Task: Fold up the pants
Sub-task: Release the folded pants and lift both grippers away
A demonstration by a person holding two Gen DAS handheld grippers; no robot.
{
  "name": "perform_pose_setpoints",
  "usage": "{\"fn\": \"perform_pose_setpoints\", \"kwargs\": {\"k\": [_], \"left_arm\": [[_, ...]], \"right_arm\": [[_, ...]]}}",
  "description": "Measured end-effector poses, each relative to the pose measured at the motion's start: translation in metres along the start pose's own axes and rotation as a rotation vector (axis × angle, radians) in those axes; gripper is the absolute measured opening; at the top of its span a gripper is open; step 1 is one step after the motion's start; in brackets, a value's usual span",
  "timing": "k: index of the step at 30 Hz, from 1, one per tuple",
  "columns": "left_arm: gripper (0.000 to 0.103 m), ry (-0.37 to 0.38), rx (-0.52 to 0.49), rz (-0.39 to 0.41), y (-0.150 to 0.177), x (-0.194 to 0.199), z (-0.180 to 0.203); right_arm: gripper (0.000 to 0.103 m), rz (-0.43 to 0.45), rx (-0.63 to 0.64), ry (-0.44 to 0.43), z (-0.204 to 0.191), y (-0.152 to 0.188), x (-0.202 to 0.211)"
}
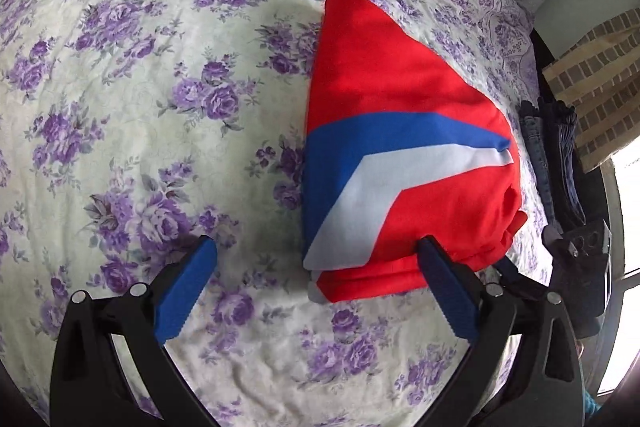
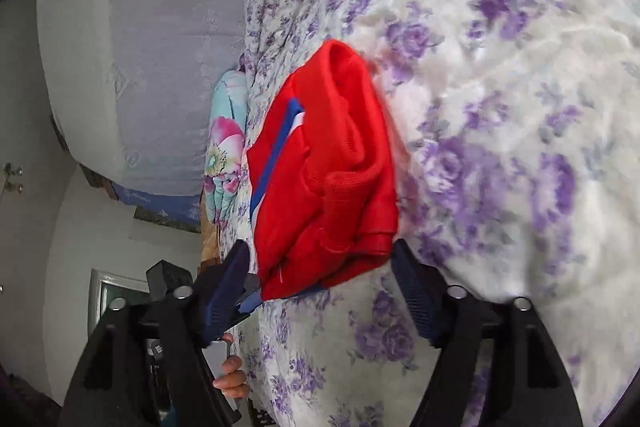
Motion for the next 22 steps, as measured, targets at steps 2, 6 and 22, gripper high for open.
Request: {"fn": "perform_pose_setpoints", "kwargs": {"k": [2, 6, 22], "left_arm": [[0.098, 0.017, 0.0, 0.012, -0.009, -0.006, 0.007], [0.098, 0.122, -0.015, 0.009, -0.024, -0.02, 0.033], [0.025, 0.23, 0.009, 0.064, -0.036, -0.001, 0.029]], "right_arm": [[0.085, -0.027, 0.03, -0.011, -0.009, -0.009, -0.019], [0.066, -0.008, -0.028, -0.093, -0.003, -0.025, -0.031], [0.02, 0.015, -0.026, -0.03, -0.02, -0.049, -0.015]]}}
Point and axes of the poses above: each gripper's, at about its wrist camera, not at the fingertips, and x roughly against the way its jaws point, z to its right, y to its underside, the point moved 2 cm from there along -x, roughly the way its jaws point, and after that the axes turned 3 degrees about -y, right-handed, at the moved point
